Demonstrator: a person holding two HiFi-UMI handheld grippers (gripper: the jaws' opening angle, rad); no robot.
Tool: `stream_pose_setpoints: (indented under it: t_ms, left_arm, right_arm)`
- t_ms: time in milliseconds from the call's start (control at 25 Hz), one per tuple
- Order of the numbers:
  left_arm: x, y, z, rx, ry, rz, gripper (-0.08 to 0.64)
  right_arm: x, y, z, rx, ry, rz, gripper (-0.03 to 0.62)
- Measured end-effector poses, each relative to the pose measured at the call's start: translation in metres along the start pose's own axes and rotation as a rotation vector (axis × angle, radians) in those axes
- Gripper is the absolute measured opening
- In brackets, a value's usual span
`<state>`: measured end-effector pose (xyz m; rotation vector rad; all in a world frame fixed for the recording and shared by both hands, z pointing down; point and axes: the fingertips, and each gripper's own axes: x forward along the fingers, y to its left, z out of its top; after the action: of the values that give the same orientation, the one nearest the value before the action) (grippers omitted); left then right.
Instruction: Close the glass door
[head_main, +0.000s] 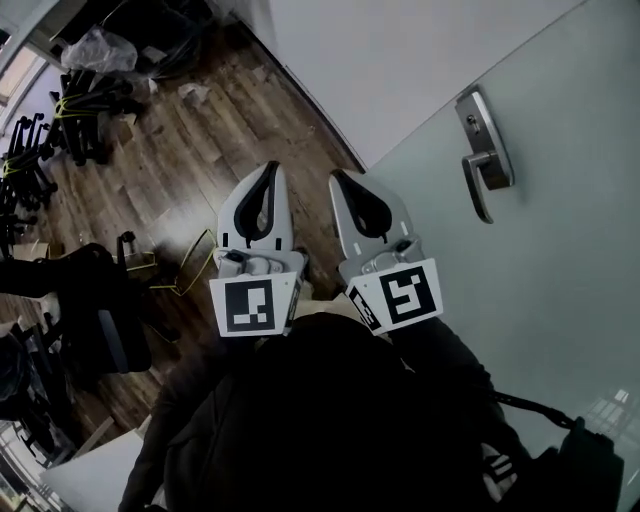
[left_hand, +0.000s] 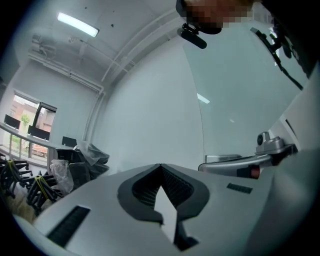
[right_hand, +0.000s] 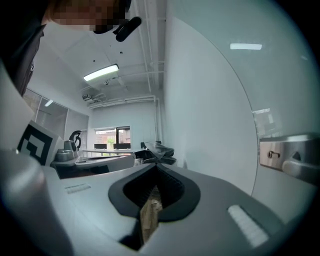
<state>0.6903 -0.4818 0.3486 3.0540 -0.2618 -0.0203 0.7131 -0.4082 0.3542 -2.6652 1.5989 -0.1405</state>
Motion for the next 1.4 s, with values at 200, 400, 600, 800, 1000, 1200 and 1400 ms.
stream_pose_setpoints:
  t_ms: [200, 400, 600, 800, 1000, 1200, 1400]
  left_arm:
    - [0.038, -0.025, 0.011, -0.002, -0.014, -0.082, -0.003]
    - [0.072, -0.075, 0.018, 0.036, -0.043, -0.179, -0.003]
    - [0.106, -0.119, 0.043, -0.017, -0.119, -0.193, -0.003]
    - [0.128, -0.163, 0.046, -0.012, -0.107, -0.251, -0.003]
    - [0.146, -0.203, 0.049, -0.007, -0.099, -0.322, -0.003]
    - [0.149, -0.232, 0.044, 0.038, -0.08, -0.394, -0.003]
    - [0.147, -0.245, 0.044, 0.051, -0.07, -0.408, -0.003]
  right_arm:
    - [-0.003, -0.032, 0.024, -0.036, -0.038, -0.066, 0.002]
    - [-0.017, -0.076, 0.044, -0.056, -0.061, -0.106, 0.002]
    - [-0.04, -0.119, 0.076, -0.087, -0.077, -0.131, 0.002]
    - [-0.07, -0.149, 0.099, -0.149, -0.09, -0.164, 0.031]
    - [-0.092, -0.178, 0.087, -0.247, -0.034, -0.221, 0.055]
    - [-0.107, -0.194, 0.064, -0.189, -0.008, -0.243, 0.061]
    - [-0.119, -0.195, 0.052, -0.171, 0.036, -0.256, 0.061]
